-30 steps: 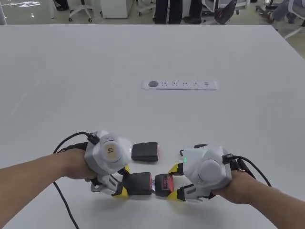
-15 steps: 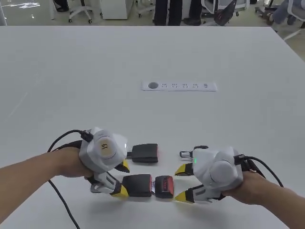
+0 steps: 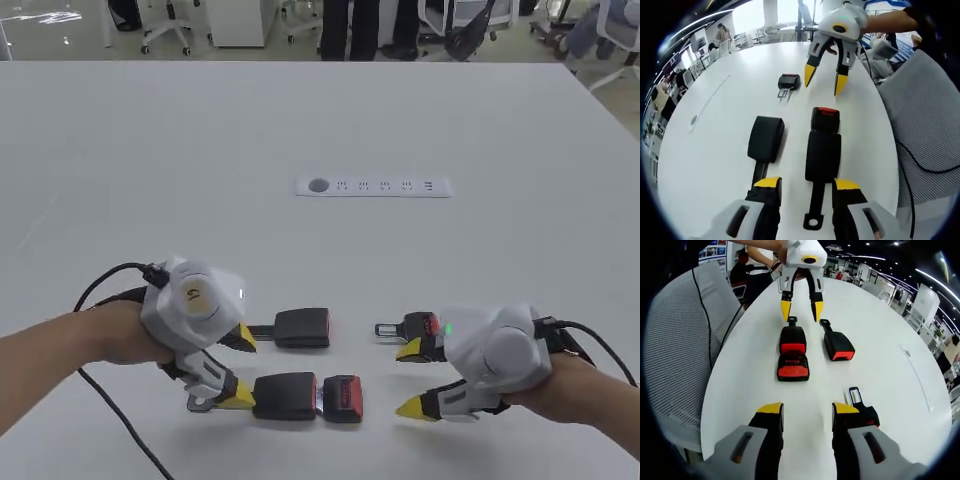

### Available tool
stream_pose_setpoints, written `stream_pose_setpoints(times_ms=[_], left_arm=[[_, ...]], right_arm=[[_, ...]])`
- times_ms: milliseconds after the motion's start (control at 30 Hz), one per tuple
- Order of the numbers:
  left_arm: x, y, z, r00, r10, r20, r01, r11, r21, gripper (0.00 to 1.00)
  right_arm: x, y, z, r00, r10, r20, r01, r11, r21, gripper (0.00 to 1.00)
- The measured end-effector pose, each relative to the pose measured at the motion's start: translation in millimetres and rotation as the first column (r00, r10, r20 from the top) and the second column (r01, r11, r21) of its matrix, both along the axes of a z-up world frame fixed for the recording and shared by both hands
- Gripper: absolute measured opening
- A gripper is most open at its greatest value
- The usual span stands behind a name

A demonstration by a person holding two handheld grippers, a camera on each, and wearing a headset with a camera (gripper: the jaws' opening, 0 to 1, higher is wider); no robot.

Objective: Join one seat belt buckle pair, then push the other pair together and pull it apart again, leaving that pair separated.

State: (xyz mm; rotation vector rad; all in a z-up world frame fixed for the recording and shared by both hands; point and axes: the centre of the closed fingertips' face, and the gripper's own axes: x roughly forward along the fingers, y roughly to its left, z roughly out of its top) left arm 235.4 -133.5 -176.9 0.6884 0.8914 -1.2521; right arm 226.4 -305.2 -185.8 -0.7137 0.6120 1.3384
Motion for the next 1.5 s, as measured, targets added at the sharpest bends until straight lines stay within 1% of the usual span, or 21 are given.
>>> stream_pose_setpoints(times_ms=[67, 167, 367, 400, 467, 633, 700, 767, 833, 867, 967, 1067, 1100, 1133, 1233, 1300, 1367, 1400, 1433, 1467, 1500], left_arm=[[4.0, -0.2, 2.9, 1.0, 0.023, -0.003, -0.023, 1.0, -0.014, 0.41], [8.9, -2.7, 9.8, 0.999, 0.044, 0.004, -0.044, 0.999, -0.028, 0.41], [23.8, -3.8, 10.3, 0.999, 0.051, 0.015, -0.051, 0.998, -0.034, 0.42], [26.5, -5.3, 11.8, 0.999, 0.052, 0.016, -0.051, 0.998, -0.036, 0.42], [31.2, -8.5, 14.2, 0.998, 0.054, 0.018, -0.053, 0.998, -0.041, 0.42], [44.8, -14.3, 15.5, 0.998, 0.055, 0.032, -0.053, 0.998, -0.042, 0.43], [46.4, -16.6, 16.7, 0.998, 0.05, 0.034, -0.049, 0.998, -0.039, 0.43], [49.8, -17.8, 13.5, 0.999, 0.041, 0.034, -0.04, 0.999, -0.033, 0.43], [49.3, -22.6, 14.7, 0.999, 0.029, 0.035, -0.029, 0.999, -0.023, 0.43], [53.2, -21.3, 11.6, 0.999, 0.025, 0.035, -0.025, 1.0, -0.02, 0.43], [59.3, -22.4, 5.9, 0.999, 0.01, 0.033, -0.01, 1.0, -0.002, 0.43], [58.7, -26.9, 3.9, 1.0, -0.007, 0.024, 0.007, 1.0, 0.013, 0.43], [58.9, -28.2, 3.1, 1.0, -0.015, 0.021, 0.014, 1.0, 0.02, 0.43], [58.2, -29.7, 3.8, 1.0, -0.018, 0.021, 0.017, 1.0, 0.024, 0.43], [62.1, -30.5, 0.1, 1.0, -0.028, 0.015, 0.027, 0.999, 0.035, 0.43], [71.5, -24.0, -7.9, 0.999, -0.046, 0.02, 0.045, 0.997, 0.063, 0.43], [71.1, -26.0, -6.5, 0.999, -0.047, 0.014, 0.046, 0.997, 0.066, 0.43], [74.4, -25.2, -9.0, 0.999, -0.049, 0.006, 0.048, 0.997, 0.066, 0.43], [75.6, -25.2, -10.3, 0.999, -0.051, 0.004, 0.051, 0.996, 0.069, 0.43], [72.1, -29.1, -7.8, 0.998, -0.057, 0.003, 0.057, 0.995, 0.076, 0.43], [71.5, -29.9, -8.2, 0.998, -0.06, 0.0, 0.06, 0.995, 0.079, 0.43]], right_arm=[[4.7, -5.3, 0.5, 1.0, -0.009, 0.001, 0.009, 1.0, -0.002, 0.36], [11.9, -11.5, 1.6, 1.0, -0.025, 0.01, 0.025, 1.0, -0.006, 0.36], [23.7, -21.2, 3.5, 0.999, -0.042, 0.021, 0.042, 0.999, -0.018, 0.38], [24.7, -21.9, 3.6, 0.999, -0.044, 0.02, 0.044, 0.999, -0.018, 0.38], [32.8, -26.0, 3.7, 0.998, -0.052, 0.021, 0.052, 0.998, -0.018, 0.39], [41.9, -33.5, 4.3, 0.997, -0.072, 0.025, 0.072, 0.997, -0.021, 0.39], [44.9, -37.1, 3.6, 0.997, -0.076, 0.026, 0.077, 0.997, -0.031, 0.39], [46.9, -39.5, 4.0, 0.997, -0.079, 0.025, 0.08, 0.996, -0.036, 0.39], [51.6, -42.3, 3.8, 0.997, -0.079, 0.021, 0.08, 0.996, -0.04, 0.39], [53.3, -43.5, 3.2, 0.997, -0.077, 0.021, 0.078, 0.996, -0.045, 0.39], [60.6, -47.6, 3.4, 0.997, -0.075, 0.024, 0.076, 0.996, -0.055, 0.39], [64.2, -50.3, 3.6, 0.997, -0.072, 0.021, 0.073, 0.995, -0.065, 0.39], [70.4, -53.5, 2.4, 0.998, -0.066, 0.018, 0.068, 0.995, -0.07, 0.39], [72.9, -55.1, 1.9, 0.998, -0.063, 0.016, 0.064, 0.995, -0.074, 0.39], [75.0, -56.7, 0.5, 0.999, -0.047, 0.011, 0.047, 0.995, -0.09, 0.39], [77.2, -57.9, -1.2, 1.0, -0.03, 0.006, 0.03, 0.994, -0.103, 0.39], [79.4, -58.4, -3.4, 1.0, -0.017, 0.004, 0.018, 0.993, -0.114, 0.39], [81.4, -58.4, -5.1, 1.0, -0.01, 0.004, 0.01, 0.992, -0.123, 0.39], [79.2, -58.3, -4.4, 1.0, -0.005, 0.002, 0.005, 0.992, -0.124, 0.39], [78.4, -57.4, -5.1, 1.0, 0.003, -0.005, -0.003, 0.992, -0.126, 0.39], [79.4, -55.8, -6.0, 1.0, 0.007, -0.009, -0.008, 0.992, -0.129, 0.39]])
